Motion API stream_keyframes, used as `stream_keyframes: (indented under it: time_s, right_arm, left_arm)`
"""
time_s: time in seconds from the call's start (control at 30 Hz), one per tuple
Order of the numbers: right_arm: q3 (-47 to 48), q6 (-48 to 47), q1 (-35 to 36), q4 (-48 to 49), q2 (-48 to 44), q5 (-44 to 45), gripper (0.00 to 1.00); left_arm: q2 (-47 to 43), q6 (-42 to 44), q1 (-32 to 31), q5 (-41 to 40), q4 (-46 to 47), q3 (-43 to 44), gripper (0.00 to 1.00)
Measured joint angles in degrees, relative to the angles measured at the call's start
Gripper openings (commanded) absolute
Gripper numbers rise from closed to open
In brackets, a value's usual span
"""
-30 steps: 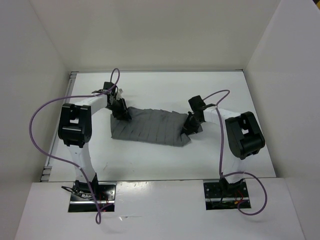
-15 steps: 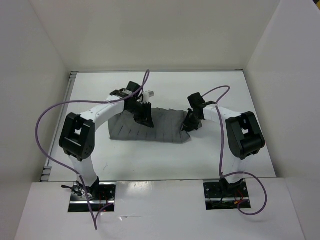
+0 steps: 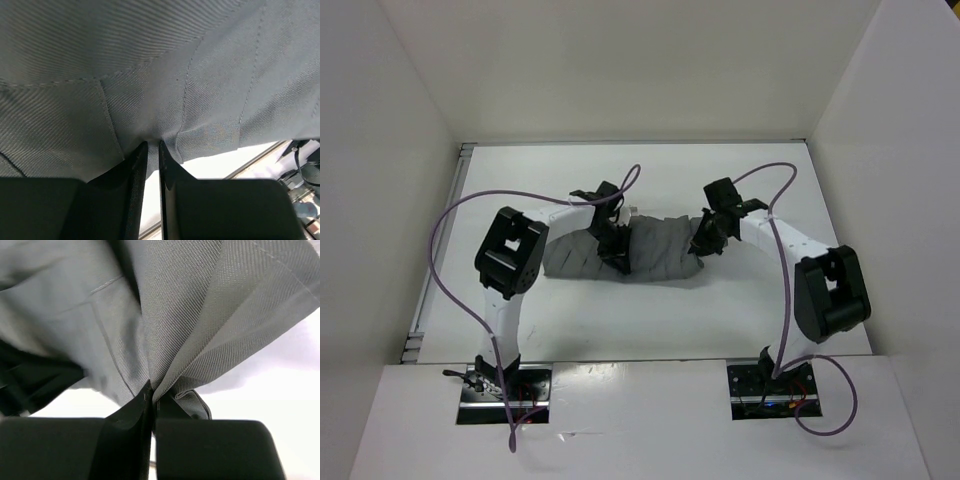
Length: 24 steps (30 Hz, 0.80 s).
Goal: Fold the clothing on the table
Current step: Fold the skirt
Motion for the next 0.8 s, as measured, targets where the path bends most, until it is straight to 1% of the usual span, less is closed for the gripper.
stream_keyframes:
  time_s: [0.2, 0.37, 0.43, 0.5, 0.53, 0.57, 0.63, 0.7, 0.8]
  right_arm:
    - [1.22, -0.02, 0.35, -2.03, -8.00, -2.03, 0.00]
    - [2.51, 0.00, 0.94, -2.82, -13.07, -4.31, 0.00]
    - [2.93, 0.02, 0.96, -3.19, -14.01, -5.25, 0.00]
    - [3.43, 0.02, 1.07, -3.37, -14.29, -5.97, 0.00]
    - [3.61, 0.02, 1.18, -3.39, -14.29, -6.29, 0.00]
    - [3.78, 0.02, 1.29, -3.50, -14.29, -6.49, 0.00]
    - [4.04, 0.02, 1.42, -3.80, -14.29, -6.62, 0.00]
    - [4.28, 0.00, 1.44, -4.42, -14.32, -6.54, 0.00]
    - [4.37, -0.09, 1.44, -5.27, -14.32, -6.43, 0.00]
  left_arm:
    - [2.14, -1.01, -4.20, 0.98, 0.35, 2.86, 0.22]
    - [7.65, -1.44, -10.23, 4.17, 0.39, 11.23, 0.22]
    - [9.79, -1.44, -11.93, 5.57, 0.98, 14.60, 0.24]
    - [10.62, -1.64, -13.03, 6.71, 1.60, 16.06, 0.31]
    - [10.62, -1.73, -13.09, 6.99, 1.53, 16.17, 0.34]
    - [10.43, -2.08, -12.85, 7.23, 1.42, 16.22, 0.34]
    - [9.55, -2.64, -11.52, 7.15, 1.46, 15.72, 0.42]
    - [7.02, -2.86, -8.87, 6.38, 1.09, 13.92, 0.43]
    - [1.07, -2.80, -3.08, 3.39, -0.48, 11.17, 0.43]
